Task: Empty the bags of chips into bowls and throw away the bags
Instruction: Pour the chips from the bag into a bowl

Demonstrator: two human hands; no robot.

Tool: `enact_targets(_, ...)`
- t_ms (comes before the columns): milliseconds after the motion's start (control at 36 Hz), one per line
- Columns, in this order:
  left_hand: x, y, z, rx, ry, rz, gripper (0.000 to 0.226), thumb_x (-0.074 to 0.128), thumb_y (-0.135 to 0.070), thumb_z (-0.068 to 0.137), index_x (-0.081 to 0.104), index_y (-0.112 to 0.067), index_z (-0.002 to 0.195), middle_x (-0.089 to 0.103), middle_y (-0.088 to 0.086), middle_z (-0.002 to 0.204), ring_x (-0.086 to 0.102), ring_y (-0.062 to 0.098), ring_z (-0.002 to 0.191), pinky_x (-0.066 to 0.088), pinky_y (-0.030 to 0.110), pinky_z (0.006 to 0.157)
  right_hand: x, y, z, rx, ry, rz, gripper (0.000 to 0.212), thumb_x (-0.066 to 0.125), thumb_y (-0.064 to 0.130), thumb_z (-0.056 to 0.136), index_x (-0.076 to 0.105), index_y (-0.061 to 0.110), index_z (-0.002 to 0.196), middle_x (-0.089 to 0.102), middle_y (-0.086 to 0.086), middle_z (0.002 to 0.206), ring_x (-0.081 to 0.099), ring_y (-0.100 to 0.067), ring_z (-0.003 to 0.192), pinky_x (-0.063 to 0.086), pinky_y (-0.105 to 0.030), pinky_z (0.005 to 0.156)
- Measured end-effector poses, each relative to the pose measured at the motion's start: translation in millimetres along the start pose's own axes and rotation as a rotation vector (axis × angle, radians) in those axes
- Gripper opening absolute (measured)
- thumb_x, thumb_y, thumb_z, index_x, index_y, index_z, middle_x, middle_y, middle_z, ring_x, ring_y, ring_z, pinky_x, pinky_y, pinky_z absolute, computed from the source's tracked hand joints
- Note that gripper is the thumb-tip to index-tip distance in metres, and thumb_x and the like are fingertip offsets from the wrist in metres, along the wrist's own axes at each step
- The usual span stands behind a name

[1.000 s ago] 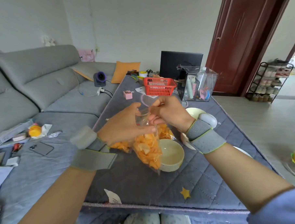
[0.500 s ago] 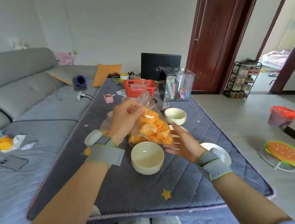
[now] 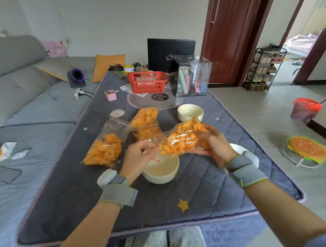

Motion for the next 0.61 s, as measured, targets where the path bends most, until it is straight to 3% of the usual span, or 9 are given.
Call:
enact_targets(83, 5, 14, -5, 0.015, 0.009, 0.066, 0.016, 0.073, -0.019, 0.074, 0.066, -0.032, 0.07, 0.066, -0.015, 0.081, 0.059, -0.011, 0.075, 0.044, 0.011, 0.073, 0, 7, 1, -0.055, -0.017, -0.055, 0.031, 0.061, 0.012, 0.083, 0.055, 0.018, 0.113, 0.061, -0.009, 0.102, 0.063, -0.021, 0.081, 0.06, -0.033, 0.06)
enact_targets(139, 7, 21, -6, 0.026, 0.013, 0.081, 0.013, 0.073, -0.015, 0.074, 0.067, -0.026, 0.079, 0.061, -0.017, 0.083, 0.058, -0.01, 0.078, 0.04, 0.003, 0.069, 3, 11, 2, -0.09, 0.0, -0.112, 0.028, 0.06, 0.012, 0.084, 0.055, 0.02, 0.11, 0.061, -0.009, 0.102, 0.062, -0.023, 0.086, 0.06, -0.035, 0.065)
enact_targets(250, 8, 31, -8, 0.013, 0.037, 0.048, 0.037, 0.076, -0.015, 0.072, 0.058, -0.021, 0.103, 0.059, -0.006, 0.102, 0.054, 0.011, 0.1, 0.039, 0.009, 0.079, 9, 21, 4, -0.153, -0.01, -0.18, 0.025, 0.057, 0.01, 0.087, 0.052, 0.02, 0.11, 0.061, -0.002, 0.094, 0.062, -0.016, 0.077, 0.06, -0.027, 0.059)
enact_targets(389, 16, 44, -9, -0.038, 0.142, 0.017, 0.082, 0.083, -0.023, 0.064, 0.038, -0.021, 0.133, 0.044, 0.002, 0.137, 0.04, 0.015, 0.127, 0.035, 0.032, 0.106, 18, 31, 3, -0.242, -0.038, -0.281, 0.028, 0.054, 0.005, 0.087, 0.053, 0.013, 0.114, 0.056, -0.004, 0.094, 0.058, -0.015, 0.078, 0.057, -0.02, 0.052)
enact_targets(444, 18, 45, -8, -0.039, 0.17, 0.016, 0.088, 0.082, -0.023, 0.066, 0.032, -0.021, 0.138, 0.038, 0.001, 0.143, 0.034, 0.015, 0.133, 0.03, 0.032, 0.11, 25, 32, 2, -0.254, -0.016, -0.333, 0.027, 0.054, 0.005, 0.087, 0.054, 0.012, 0.112, 0.055, -0.008, 0.1, 0.058, -0.017, 0.083, 0.057, -0.02, 0.056)
enact_targets(556, 24, 47, -7, -0.05, 0.225, 0.017, 0.096, 0.078, -0.043, 0.06, 0.027, -0.029, 0.14, 0.031, -0.004, 0.148, 0.027, 0.007, 0.134, 0.025, 0.029, 0.109, 39, 31, 0, -0.24, 0.062, -0.374, 0.018, 0.059, 0.01, 0.085, 0.056, 0.012, 0.103, 0.056, -0.008, 0.1, 0.058, -0.017, 0.085, 0.057, -0.023, 0.066)
enact_targets(611, 28, 46, -6, -0.033, 0.24, 0.038, 0.094, 0.078, -0.038, 0.065, 0.024, -0.029, 0.141, 0.028, -0.004, 0.149, 0.025, 0.006, 0.133, 0.023, 0.027, 0.107, 46, 33, -1, -0.241, 0.088, -0.394, 0.016, 0.061, 0.015, 0.085, 0.056, 0.011, 0.099, 0.055, -0.007, 0.096, 0.056, -0.016, 0.082, 0.056, -0.019, 0.064)
Point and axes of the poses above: each hand's wrist, its own z-axis towards the middle knuckle, its own x-axis out of the palm, y = z × x, the point moved 9 cm from there along z, towards the middle knuckle
